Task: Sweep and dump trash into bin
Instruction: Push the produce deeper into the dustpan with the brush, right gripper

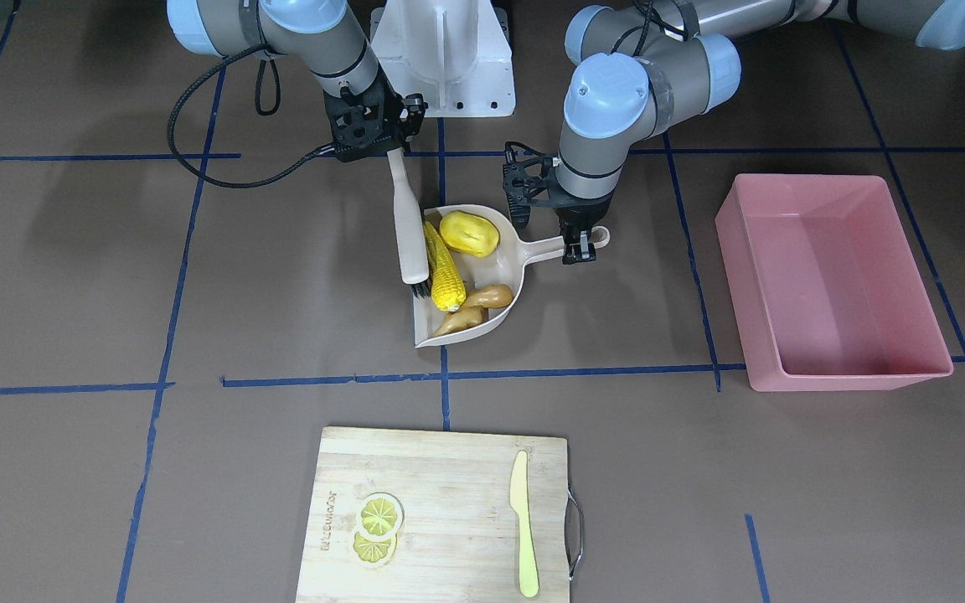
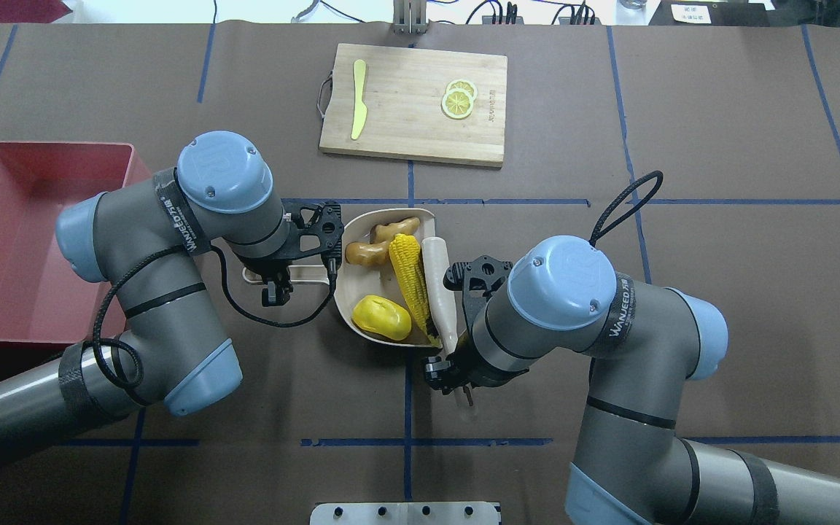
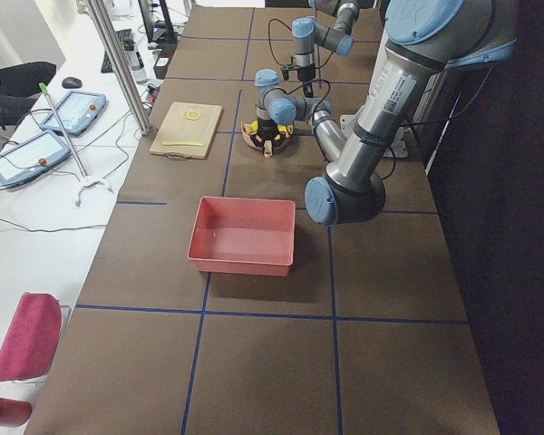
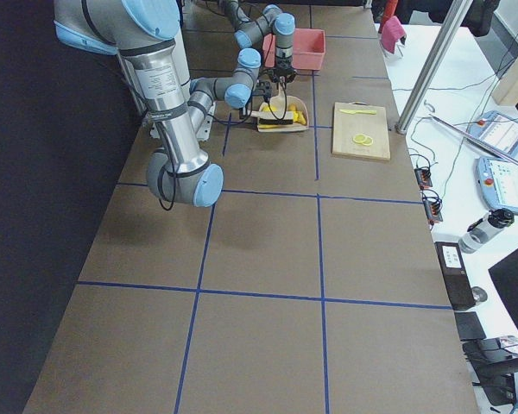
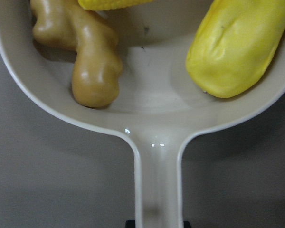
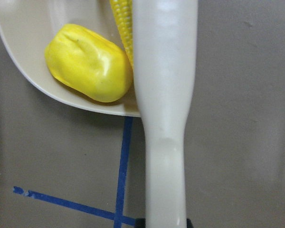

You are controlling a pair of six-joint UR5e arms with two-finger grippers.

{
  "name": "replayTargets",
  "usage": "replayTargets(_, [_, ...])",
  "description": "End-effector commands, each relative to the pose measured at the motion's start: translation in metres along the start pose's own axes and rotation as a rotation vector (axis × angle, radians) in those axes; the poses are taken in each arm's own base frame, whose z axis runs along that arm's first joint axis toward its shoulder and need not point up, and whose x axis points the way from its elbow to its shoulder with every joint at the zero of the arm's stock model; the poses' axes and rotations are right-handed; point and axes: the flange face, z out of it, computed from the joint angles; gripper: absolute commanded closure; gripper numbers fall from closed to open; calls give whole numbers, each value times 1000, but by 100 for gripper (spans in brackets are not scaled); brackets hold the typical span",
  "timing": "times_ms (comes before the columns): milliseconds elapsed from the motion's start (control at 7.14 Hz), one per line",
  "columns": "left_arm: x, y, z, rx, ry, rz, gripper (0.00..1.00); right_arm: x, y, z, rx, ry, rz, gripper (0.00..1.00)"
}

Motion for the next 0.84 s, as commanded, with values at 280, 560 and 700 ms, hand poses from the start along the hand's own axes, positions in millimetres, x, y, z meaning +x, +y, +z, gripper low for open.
replayTargets(280, [2, -2, -4, 87, -21, -41, 93, 14, -26, -26, 3, -22, 36, 100])
replayTargets(560, [-2, -4, 6, 162, -35, -120, 93, 23, -39, -39, 0, -28, 59, 100])
replayTargets(700, [-6, -4, 14, 220, -43, -143, 93, 24, -40, -41, 3, -29, 60, 100])
